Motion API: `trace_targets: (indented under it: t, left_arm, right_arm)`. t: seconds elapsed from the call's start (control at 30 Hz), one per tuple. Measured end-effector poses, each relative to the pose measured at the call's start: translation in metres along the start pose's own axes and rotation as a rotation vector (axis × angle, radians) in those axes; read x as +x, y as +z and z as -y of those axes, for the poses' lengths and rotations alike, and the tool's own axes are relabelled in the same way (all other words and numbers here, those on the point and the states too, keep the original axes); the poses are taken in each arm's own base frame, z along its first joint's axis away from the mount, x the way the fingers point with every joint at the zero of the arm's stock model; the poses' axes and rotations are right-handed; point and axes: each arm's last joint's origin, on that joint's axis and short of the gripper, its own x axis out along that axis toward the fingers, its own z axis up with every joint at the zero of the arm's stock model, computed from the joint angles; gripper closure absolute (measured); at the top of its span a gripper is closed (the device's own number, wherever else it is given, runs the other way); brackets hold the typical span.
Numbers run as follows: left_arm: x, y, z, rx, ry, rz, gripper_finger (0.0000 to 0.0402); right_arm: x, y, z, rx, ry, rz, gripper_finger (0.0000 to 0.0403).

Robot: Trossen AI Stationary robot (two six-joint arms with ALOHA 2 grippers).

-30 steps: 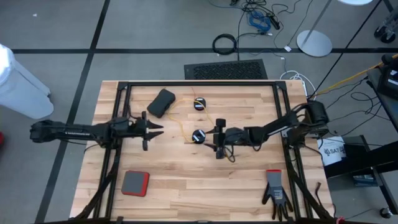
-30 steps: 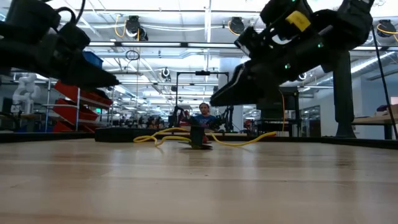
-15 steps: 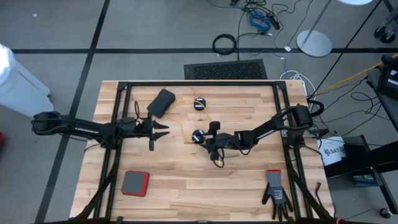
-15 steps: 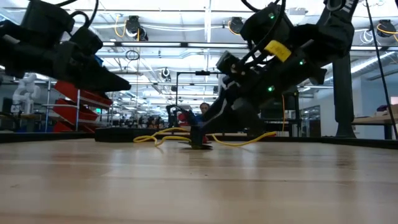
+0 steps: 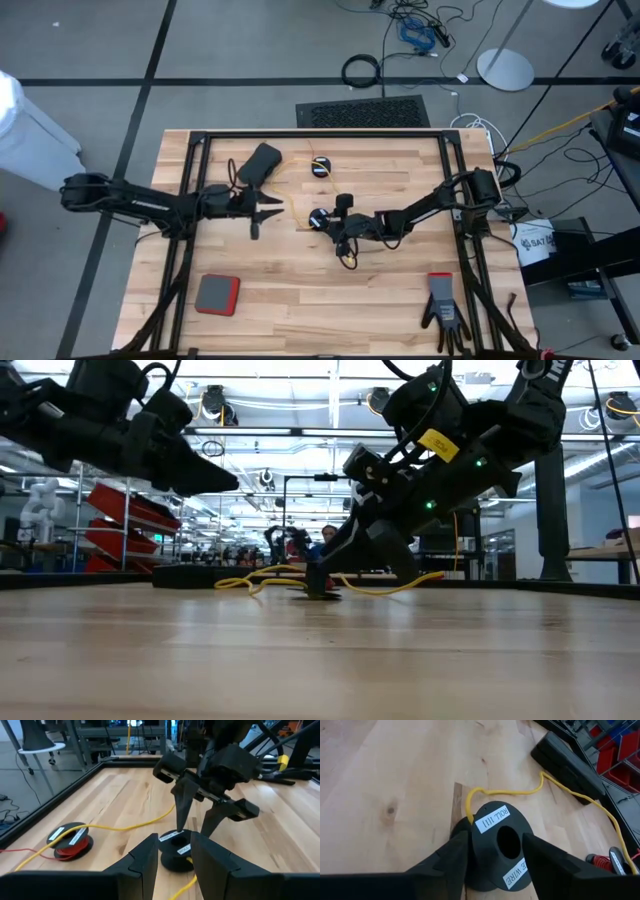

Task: Coil cords
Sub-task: Coil the yellow wire onto the black spool

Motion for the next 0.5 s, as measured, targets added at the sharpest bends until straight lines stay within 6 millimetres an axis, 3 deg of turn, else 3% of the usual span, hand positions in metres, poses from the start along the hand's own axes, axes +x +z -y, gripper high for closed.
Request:
trace_targets:
  t: [0.5]
  left_arm:
    - [0.033, 0.008, 0.002, 0.017, -0.058, -0.024, 0.0278]
  right_arm:
    - [0.000, -0.001, 0.001, 0.000, -0.023, -0.009, 0.0234]
